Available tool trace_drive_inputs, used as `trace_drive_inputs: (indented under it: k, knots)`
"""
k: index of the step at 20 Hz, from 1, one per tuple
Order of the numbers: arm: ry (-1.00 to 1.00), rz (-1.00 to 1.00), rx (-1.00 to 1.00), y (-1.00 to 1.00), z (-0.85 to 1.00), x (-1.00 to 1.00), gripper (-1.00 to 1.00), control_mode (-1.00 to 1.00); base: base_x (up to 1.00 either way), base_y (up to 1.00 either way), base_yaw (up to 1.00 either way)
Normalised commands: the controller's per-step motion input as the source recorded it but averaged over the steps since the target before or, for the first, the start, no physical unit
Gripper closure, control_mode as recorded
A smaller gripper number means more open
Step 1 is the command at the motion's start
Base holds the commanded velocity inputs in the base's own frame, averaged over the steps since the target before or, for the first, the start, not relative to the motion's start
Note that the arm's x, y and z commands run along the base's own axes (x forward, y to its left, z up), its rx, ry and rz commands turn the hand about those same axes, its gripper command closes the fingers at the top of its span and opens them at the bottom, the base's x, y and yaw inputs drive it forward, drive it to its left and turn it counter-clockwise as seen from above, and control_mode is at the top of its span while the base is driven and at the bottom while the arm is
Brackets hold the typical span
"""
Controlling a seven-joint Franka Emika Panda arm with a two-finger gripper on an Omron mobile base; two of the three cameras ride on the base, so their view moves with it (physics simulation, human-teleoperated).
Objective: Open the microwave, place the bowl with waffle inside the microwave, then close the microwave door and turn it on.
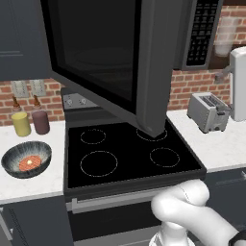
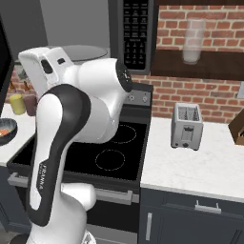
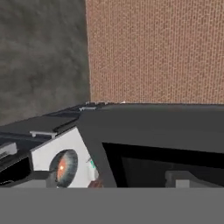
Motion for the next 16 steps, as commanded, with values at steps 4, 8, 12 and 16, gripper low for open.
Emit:
trace_drive_inputs:
  k: [4, 8, 12, 16]
  knots:
    - [-0.32, 0.27, 0.07, 0.38, 0.00, 0.70, -1.00, -1.00, 0.00, 0.00, 0.00]
    - [-0.23, 0.18, 0.01, 0.75, 0.01, 0.44, -1.00, -1.00, 0.00, 0.00, 0.00]
    - [-0.18, 0.08, 0.00, 1.00, 0.04, 0.20, -1.00, -1.00, 0.00, 0.00, 0.00]
    - [-0.14, 0.02, -0.02, 1.00, 0.05, 0.14, -1.00, -1.00, 0.00, 0.00, 0.00]
